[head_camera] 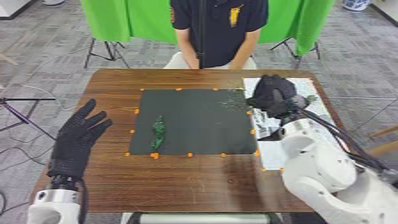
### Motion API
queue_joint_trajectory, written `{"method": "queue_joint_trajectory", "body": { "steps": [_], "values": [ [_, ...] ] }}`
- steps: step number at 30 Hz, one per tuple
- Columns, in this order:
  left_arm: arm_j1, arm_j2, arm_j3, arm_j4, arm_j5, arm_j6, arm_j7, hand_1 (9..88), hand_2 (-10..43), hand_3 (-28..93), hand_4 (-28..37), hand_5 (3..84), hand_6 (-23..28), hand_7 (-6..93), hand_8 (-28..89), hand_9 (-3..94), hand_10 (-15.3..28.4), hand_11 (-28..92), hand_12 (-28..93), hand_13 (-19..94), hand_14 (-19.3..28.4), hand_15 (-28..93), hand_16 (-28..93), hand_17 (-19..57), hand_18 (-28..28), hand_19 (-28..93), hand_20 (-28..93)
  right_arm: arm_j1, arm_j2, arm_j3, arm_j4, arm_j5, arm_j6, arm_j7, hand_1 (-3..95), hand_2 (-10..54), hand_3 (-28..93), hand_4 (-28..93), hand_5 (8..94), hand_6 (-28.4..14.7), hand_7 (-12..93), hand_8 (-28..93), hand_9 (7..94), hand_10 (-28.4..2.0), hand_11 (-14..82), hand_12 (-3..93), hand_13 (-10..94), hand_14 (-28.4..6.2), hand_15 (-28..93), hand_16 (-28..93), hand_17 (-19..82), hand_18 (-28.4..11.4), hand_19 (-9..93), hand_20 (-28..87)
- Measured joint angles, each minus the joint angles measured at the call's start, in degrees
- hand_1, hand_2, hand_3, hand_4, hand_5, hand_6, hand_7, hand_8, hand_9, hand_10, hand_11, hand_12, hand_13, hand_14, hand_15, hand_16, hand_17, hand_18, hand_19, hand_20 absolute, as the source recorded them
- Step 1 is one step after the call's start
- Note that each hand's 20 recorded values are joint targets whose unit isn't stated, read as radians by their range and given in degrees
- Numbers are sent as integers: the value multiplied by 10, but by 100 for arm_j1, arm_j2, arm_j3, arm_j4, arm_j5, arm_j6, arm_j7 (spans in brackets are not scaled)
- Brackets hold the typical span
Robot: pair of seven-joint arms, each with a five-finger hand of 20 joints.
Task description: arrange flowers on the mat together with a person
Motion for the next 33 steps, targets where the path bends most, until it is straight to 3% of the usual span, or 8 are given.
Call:
{"method": "queue_joint_trajectory", "body": {
  "steps": [5, 11, 22, 33],
  "values": [
    [0, -8, -16, -5, 7, -1, -26, 239, 29, 811, -234, 346, 26, 132, -104, 349, 166, 185, 91, 255, 239, 311, -38, -106, 199, 380, 106, 943, -860, -1098, 619, -246, -239, 13, 557, -92, 662, -283, 895, -17, 139, 84, 891, -126, 387, 226, 838, -87, 647, 200, 457, -228, 932, 327],
    [-42, -39, -13, -5, 22, -10, -99, 239, 28, 812, -233, 346, 26, 131, -104, 349, 166, 186, 92, 255, 238, 311, -38, -106, 199, 383, 109, 1424, -1743, -1715, 1238, -528, -955, 78, 558, -92, 663, -283, 894, -17, 139, 86, 887, -126, 394, 226, 833, -91, 655, 199, 453, -229, 932, 330],
    [-128, -53, -13, 0, 36, -23, -171, 239, 28, 812, -235, 347, 27, 130, -103, 349, 166, 187, 92, 254, 240, 310, -38, -105, 200, 383, 109, 1277, -2516, -1905, 1920, -958, -1365, 348, 546, -93, 662, -279, 892, -21, 152, 102, 881, -131, 417, 229, 826, -97, 667, 199, 444, -236, 932, 339],
    [-219, -82, -4, 12, 84, -101, -351, 239, 30, 810, -234, 350, 29, 131, -102, 349, 166, 188, 92, 254, 239, 311, -38, -105, 200, 383, 110, 668, -2808, -1542, 2074, -878, -1761, 588, 534, -86, 653, -268, 884, -17, 155, 90, 883, -130, 430, 227, 829, -99, 674, 192, 448, -240, 932, 348]
  ]
}}
